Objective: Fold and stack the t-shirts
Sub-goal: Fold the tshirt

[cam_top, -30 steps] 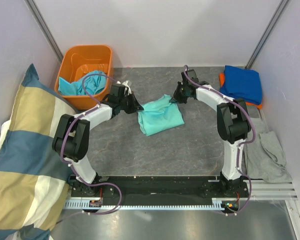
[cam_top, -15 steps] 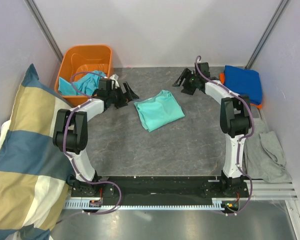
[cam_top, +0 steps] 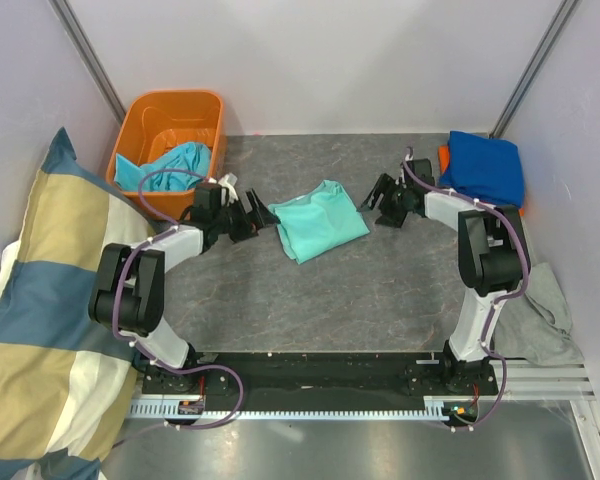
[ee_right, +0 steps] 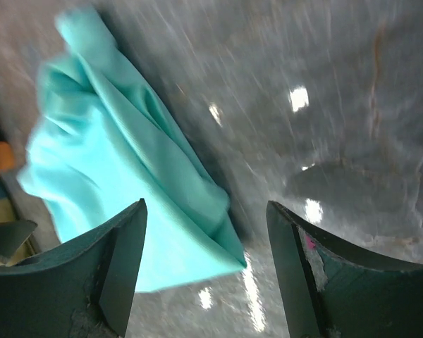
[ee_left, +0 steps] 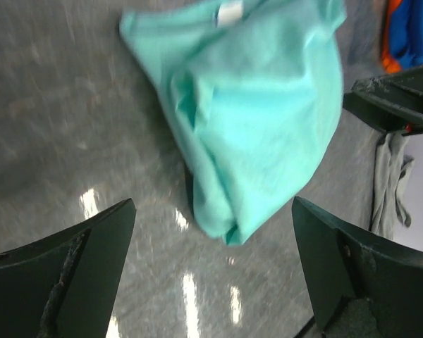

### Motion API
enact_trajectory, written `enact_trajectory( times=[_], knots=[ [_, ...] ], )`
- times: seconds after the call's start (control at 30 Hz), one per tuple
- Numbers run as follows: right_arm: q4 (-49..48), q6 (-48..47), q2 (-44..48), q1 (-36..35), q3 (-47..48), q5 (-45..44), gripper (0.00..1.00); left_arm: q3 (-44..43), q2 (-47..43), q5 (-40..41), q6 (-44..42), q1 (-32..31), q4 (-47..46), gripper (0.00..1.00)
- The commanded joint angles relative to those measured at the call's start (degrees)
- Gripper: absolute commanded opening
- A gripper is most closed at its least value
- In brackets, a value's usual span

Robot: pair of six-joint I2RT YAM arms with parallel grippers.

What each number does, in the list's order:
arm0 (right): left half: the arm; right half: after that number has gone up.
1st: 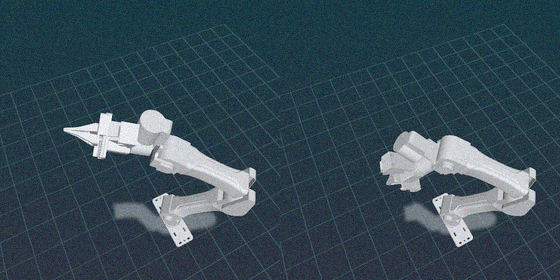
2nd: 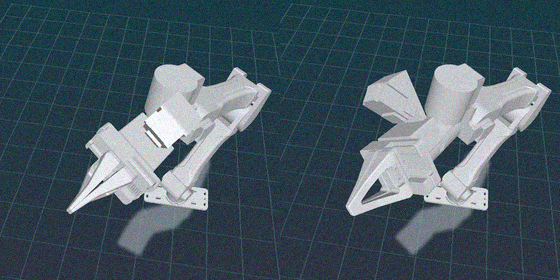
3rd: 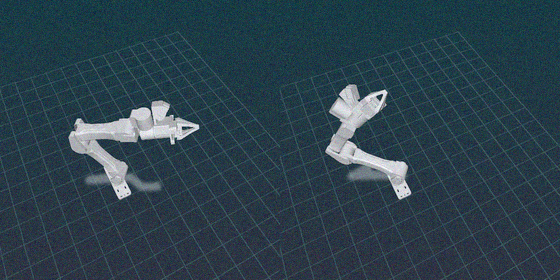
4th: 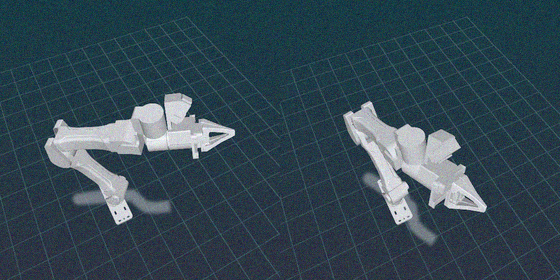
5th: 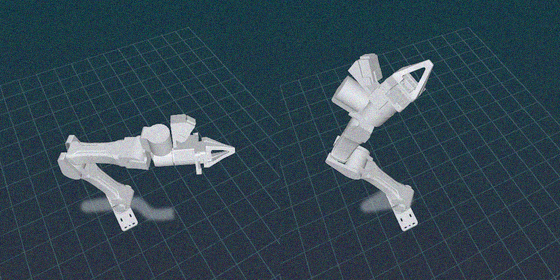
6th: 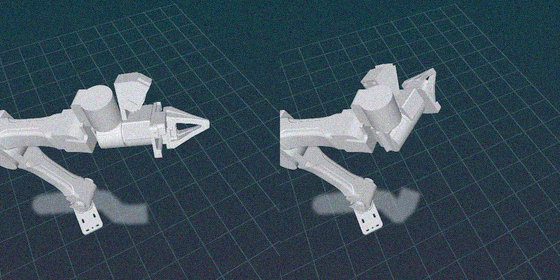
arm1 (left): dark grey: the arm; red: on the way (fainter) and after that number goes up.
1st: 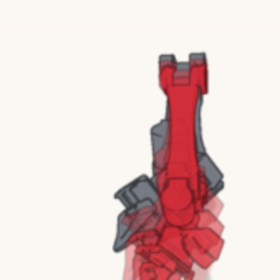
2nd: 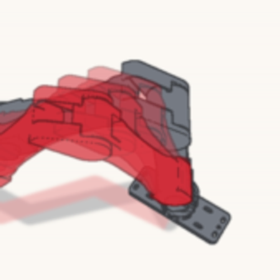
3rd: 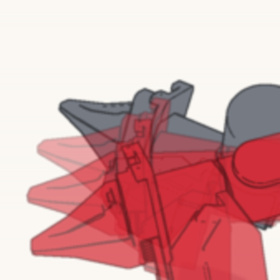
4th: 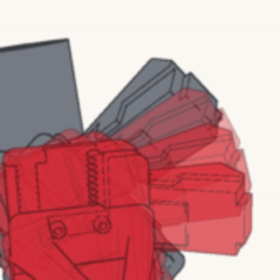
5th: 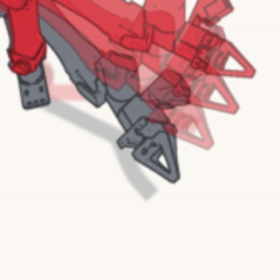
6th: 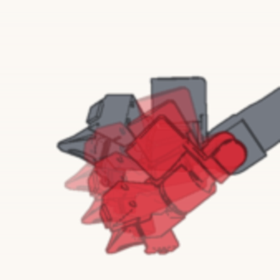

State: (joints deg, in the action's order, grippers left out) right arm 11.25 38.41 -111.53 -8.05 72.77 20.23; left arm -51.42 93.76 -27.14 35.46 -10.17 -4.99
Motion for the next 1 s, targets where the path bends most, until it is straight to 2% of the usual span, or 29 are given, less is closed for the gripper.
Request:
enact_trajectory(
  times=[0.0,0.43,0.67,0.97],
  knots=[
    [-3.0,-1.5,3.0,-0.4,-5.0,1.0,0.76,5.0,-2.0,-0.8,3.5,-2.5,-4.9,1.0],
    [-6.1,-3.8,2.5,-3.1,-9.1,0.6,0.76,6.3,-0.1,1.2,5.6,-11.1,-7.6,1.0],
    [-6.0,-4.0,2.6,-4.8,-10.5,0.6,0.76,5.2,1.7,1.1,6.4,-13.1,-8.0,1.0],
    [-4.6,-3.8,8.7,-9.4,-17.2,-0.1,0.75,2.5,5.4,0.0,6.2,-13.7,-8.4,1.0]
  ],
)
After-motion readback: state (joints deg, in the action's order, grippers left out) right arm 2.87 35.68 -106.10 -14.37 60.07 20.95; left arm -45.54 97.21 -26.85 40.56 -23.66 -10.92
